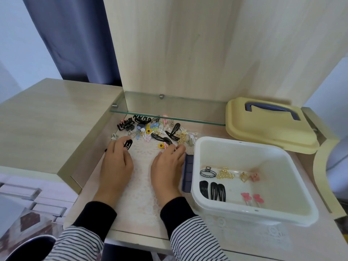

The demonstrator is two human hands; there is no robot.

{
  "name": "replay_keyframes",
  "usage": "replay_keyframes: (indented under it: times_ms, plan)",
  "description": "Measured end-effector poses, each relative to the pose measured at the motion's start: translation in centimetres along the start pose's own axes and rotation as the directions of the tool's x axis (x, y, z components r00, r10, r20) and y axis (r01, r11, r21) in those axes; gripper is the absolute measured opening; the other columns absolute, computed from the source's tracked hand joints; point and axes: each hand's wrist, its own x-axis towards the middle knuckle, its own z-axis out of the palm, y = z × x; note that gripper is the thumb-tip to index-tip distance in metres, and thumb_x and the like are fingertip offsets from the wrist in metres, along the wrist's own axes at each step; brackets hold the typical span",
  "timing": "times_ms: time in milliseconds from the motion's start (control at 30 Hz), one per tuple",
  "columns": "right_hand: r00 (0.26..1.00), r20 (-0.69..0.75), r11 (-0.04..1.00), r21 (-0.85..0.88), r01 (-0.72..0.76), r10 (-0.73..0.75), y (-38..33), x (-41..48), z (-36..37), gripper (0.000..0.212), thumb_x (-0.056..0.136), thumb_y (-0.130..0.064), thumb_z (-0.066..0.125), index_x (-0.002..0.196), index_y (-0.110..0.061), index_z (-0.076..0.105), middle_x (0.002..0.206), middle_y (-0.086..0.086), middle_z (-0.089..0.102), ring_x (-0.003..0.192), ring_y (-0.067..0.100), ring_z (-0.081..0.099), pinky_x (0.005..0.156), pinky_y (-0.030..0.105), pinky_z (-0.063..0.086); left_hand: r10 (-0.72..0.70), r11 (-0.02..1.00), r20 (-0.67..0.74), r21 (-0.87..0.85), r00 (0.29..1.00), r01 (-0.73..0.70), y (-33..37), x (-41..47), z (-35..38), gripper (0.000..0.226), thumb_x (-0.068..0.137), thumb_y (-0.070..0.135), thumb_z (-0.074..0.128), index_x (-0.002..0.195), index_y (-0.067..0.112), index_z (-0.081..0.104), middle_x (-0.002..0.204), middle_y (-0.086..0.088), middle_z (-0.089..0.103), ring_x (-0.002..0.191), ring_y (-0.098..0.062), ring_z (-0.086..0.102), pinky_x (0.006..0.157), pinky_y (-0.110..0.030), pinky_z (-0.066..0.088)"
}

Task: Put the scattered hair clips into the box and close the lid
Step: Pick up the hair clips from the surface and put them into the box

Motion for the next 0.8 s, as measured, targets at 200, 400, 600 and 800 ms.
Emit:
replay_keyframes:
  times_ms: [200, 400, 600, 800]
  plan:
    - [0.998, -0.010, 0.989, -0.138, 0.059, -0.061, -0.1, 0.2, 0.0, 0.030, 0.061, -0.021, 0.081, 0.083, -0.017, 0.061, 0.084, 0.005, 0.058, 0.076, 0.015, 0.039, 0.072, 0.025, 0.028, 0.005, 1.000, -0.004, -0.011, 1.000, -0.005, 0.3, 0.0, 0.0, 0.032, 0.094, 0.001, 0.043, 0.122, 0.014, 0.054, 0.109, -0.004, 0.053, 0.095, -0.019, 0.051, 0.078, -0.029, 0.041]
    - [0.965, 0.112, 0.967, 0.124, 0.223, -0.237, -1.0, -1.0, -2.4, 0.021, 0.084, -0.014, 0.061, 0.102, -0.011, 0.052, 0.092, 0.007, 0.059, 0.079, 0.022, 0.052, 0.069, 0.032, 0.048, 0.046, 0.999, -0.101, 0.021, 0.994, -0.044, 0.3, 0.1, -0.2, 0.031, 0.093, -0.004, 0.045, 0.121, 0.006, 0.055, 0.110, -0.014, 0.057, 0.098, -0.025, 0.052, 0.083, -0.029, 0.040]
    - [0.935, 0.114, 0.725, 0.666, 0.178, -0.335, -3.6, -1.6, -10.5, 0.031, 0.090, -0.028, 0.034, 0.104, -0.006, 0.052, 0.093, 0.005, 0.052, 0.077, 0.017, 0.048, 0.064, 0.020, 0.039, 0.057, 0.993, -0.169, -0.090, 0.984, -0.073, 3.1, 1.1, -1.5, 0.030, 0.090, -0.004, 0.054, 0.117, 0.009, 0.057, 0.103, -0.016, 0.063, 0.085, -0.020, 0.057, 0.072, -0.025, 0.043]
    - [0.932, 0.220, 0.549, 0.836, -0.027, -0.289, -0.9, 3.3, -19.5, 0.010, 0.083, 0.000, 0.057, 0.085, -0.010, 0.056, 0.076, -0.001, 0.059, 0.064, 0.012, 0.050, 0.057, 0.028, 0.046, -0.031, 0.862, -0.066, -0.507, 0.997, -0.007, 11.7, 2.4, -4.3, 0.034, 0.093, 0.000, 0.052, 0.122, 0.018, 0.057, 0.105, -0.009, 0.064, 0.079, -0.010, 0.062, 0.071, -0.015, 0.050]
